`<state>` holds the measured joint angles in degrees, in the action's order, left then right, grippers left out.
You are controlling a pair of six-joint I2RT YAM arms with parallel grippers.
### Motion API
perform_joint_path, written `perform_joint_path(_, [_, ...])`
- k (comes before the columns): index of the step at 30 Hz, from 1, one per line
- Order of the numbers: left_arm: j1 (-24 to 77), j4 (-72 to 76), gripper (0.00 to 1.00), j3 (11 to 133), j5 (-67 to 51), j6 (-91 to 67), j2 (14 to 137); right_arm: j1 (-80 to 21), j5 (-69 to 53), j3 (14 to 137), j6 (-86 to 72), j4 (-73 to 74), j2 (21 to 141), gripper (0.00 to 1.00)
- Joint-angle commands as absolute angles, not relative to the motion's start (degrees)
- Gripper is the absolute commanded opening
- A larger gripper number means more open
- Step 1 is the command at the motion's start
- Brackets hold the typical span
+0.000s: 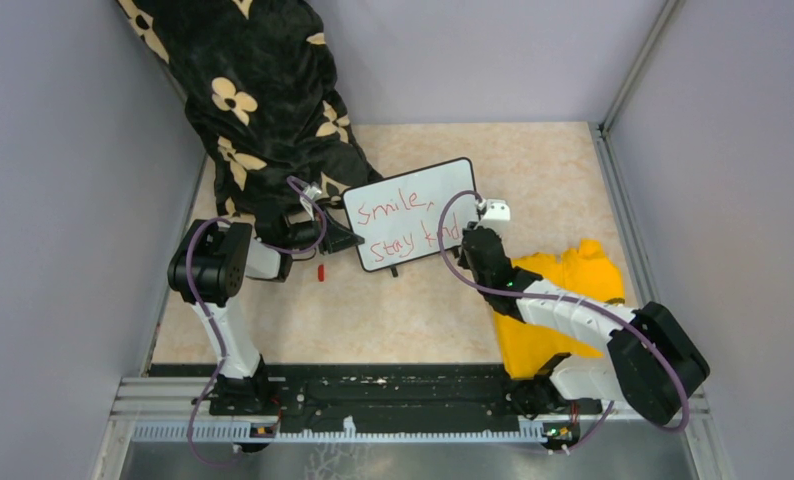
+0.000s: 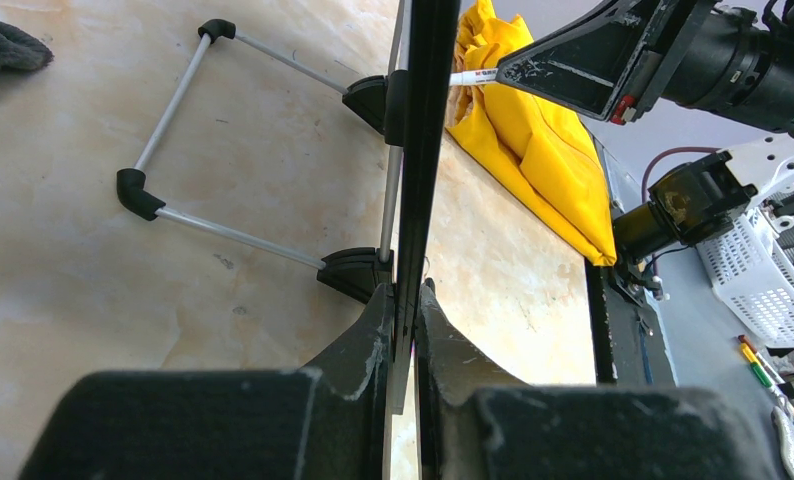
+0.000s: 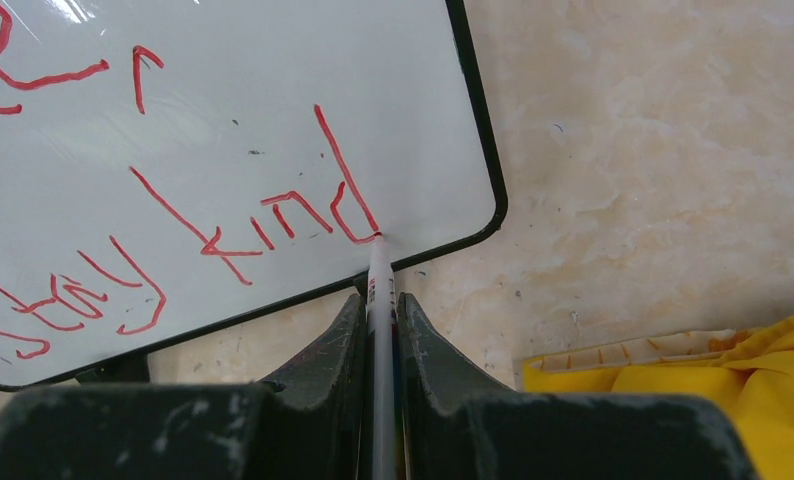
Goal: Write a sentence on the whiteboard
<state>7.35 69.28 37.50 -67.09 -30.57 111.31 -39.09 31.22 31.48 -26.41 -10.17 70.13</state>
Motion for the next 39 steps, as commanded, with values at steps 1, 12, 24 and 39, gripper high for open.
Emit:
perform_joint_path(1, [7.4,63.9,0.00,37.1,-65.5,-29.8,112.9,-37.9,33.9,33.4,-26.9,-12.1,68.2,0.00])
perform_joint_path(12, [7.4,63.9,0.00,37.2,-65.6,-29.8,112.9,-37.8,28.7,31.8,-25.6,-11.7,63.7,0.00])
perform_joint_path(24, [7.4,63.9,0.00,37.1,-65.7,-29.8,112.9,-46.0,26.7,32.3,-20.3,-15.2,60.3,0.00])
perform_joint_path(39, [7.4,63.5,0.00,37.3,-65.7,-29.5,113.0,-48.4,34.1,35.5,-19.4,-23.1,69.2,0.00])
